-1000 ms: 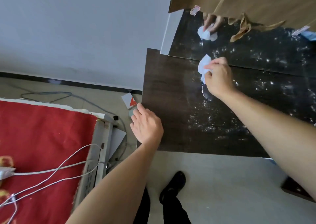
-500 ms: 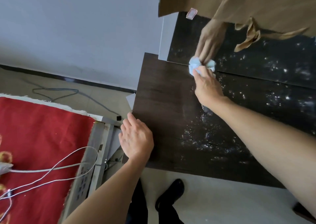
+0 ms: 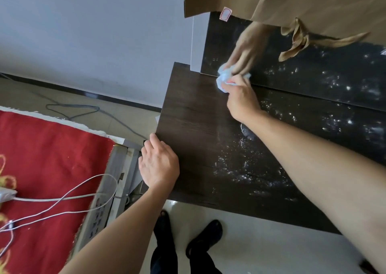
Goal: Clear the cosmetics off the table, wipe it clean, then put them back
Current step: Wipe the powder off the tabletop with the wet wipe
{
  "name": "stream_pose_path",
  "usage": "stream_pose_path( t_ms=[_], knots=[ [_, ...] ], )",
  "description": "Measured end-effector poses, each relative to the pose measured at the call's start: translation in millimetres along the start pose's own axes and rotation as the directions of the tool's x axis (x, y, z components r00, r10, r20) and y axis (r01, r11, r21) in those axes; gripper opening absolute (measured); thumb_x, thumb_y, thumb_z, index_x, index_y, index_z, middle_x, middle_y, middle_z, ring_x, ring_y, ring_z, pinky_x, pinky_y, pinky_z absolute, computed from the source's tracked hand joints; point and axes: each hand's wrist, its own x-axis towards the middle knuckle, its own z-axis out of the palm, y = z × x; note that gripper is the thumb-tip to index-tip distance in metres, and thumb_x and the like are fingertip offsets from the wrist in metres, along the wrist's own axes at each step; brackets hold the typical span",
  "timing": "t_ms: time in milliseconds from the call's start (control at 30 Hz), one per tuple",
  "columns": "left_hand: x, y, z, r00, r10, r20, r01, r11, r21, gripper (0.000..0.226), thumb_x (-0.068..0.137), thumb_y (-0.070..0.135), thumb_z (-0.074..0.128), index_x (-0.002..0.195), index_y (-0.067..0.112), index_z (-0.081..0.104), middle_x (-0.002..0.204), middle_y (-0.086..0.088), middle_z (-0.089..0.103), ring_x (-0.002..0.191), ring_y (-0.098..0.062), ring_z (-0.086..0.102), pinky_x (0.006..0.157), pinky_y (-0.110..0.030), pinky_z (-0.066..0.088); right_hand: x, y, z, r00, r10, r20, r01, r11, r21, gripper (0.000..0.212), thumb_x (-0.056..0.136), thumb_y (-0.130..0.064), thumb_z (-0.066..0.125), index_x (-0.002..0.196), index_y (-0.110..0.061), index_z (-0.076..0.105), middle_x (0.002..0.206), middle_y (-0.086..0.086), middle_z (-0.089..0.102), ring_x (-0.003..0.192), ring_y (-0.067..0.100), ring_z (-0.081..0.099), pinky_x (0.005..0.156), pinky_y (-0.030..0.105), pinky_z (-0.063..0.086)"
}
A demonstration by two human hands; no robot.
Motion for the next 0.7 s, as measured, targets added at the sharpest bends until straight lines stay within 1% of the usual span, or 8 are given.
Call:
stream_pose_path(
  t_ms=[133,200,267,333,467,567,633,700],
  knots=[
    [-1,0,-1,1.0,0.0,0.004,0.0,1.0,-0.01,0.028,0.098,0.021,0.031,0.12,0.008,0.042,0.114,-0.014,0.056,0.105,-0.033,0.051,0.085,-0.042,0.038,-30,34,-23,0.995,0.09,0.053,-0.089,0.996,-0.013,0.028,0.085,0.002,0.058,0.105,-0.012,0.072,0.101,0.015,0.061,0.094,0.036,0.053,0.078,0.039,0.044],
    [-2,0,-3,1.0,0.003,0.012,-0.003,1.0,-0.012,0.028,0.098,0.022,0.03,0.12,0.009,0.042,0.115,-0.014,0.056,0.106,-0.032,0.051,0.085,-0.042,0.038,-62,26,-30,0.991,0.048,0.122,-0.056,0.996,0.068,0.023,0.086,0.0,0.06,0.099,-0.013,0.074,0.092,0.01,0.063,0.086,0.03,0.057,0.071,0.034,0.045],
    [-2,1,-5,1.0,0.006,0.012,-0.006,1.0,-0.019,0.029,0.098,0.022,0.03,0.121,0.008,0.041,0.116,-0.014,0.056,0.105,-0.033,0.051,0.085,-0.042,0.038,-99,11,-35,0.969,-0.04,0.243,-0.001,0.986,0.168,0.022,0.085,0.002,0.061,0.098,-0.011,0.075,0.089,0.004,0.063,0.081,0.024,0.059,0.068,0.026,0.044],
    [-3,2,-6,1.0,0.009,0.011,-0.009,1.0,-0.023,0.029,0.098,0.022,0.031,0.121,0.008,0.041,0.116,-0.015,0.056,0.105,-0.033,0.051,0.085,-0.042,0.039,-109,5,-45,0.95,-0.059,0.307,-0.015,0.972,0.235,0.022,0.085,0.002,0.061,0.097,-0.011,0.075,0.09,0.002,0.063,0.079,0.018,0.059,0.067,0.017,0.041],
    [-2,2,-4,1.0,-0.005,0.011,0.005,1.0,-0.021,0.03,0.098,0.022,0.03,0.122,0.008,0.041,0.117,-0.014,0.056,0.106,-0.032,0.051,0.087,-0.042,0.039,-28,18,-48,0.993,0.069,0.093,-0.081,0.988,0.13,0.018,0.084,-0.006,0.058,0.089,-0.009,0.075,0.088,0.014,0.066,0.082,0.033,0.061,0.072,0.036,0.049],
    [-1,1,-1,1.0,0.002,-0.015,-0.002,1.0,-0.008,0.028,0.098,0.022,0.031,0.119,0.008,0.043,0.115,-0.014,0.057,0.105,-0.033,0.052,0.085,-0.043,0.039,8,22,-28,0.984,0.175,0.023,-0.176,0.983,0.058,0.023,0.087,-0.006,0.056,0.103,-0.01,0.073,0.105,0.016,0.068,0.099,0.034,0.06,0.081,0.028,0.043],
    [-1,1,0,1.0,0.003,-0.021,-0.003,1.0,-0.004,0.027,0.098,0.021,0.031,0.116,0.007,0.044,0.113,-0.014,0.057,0.104,-0.034,0.053,0.084,-0.043,0.039,-10,13,-17,0.987,0.157,0.017,-0.158,0.985,0.067,0.024,0.084,0.001,0.056,0.097,-0.007,0.074,0.099,0.017,0.066,0.094,0.033,0.059,0.07,0.021,0.034],
    [-1,0,0,1.0,0.001,-0.017,-0.001,1.0,-0.003,0.026,0.098,0.022,0.03,0.116,0.008,0.043,0.112,-0.015,0.057,0.104,-0.034,0.053,0.085,-0.043,0.039,-51,1,-14,0.998,0.026,0.054,-0.035,0.985,0.171,0.025,0.08,0.007,0.058,0.088,-0.008,0.076,0.089,0.015,0.063,0.083,0.031,0.06,0.069,0.023,0.037]
  ],
)
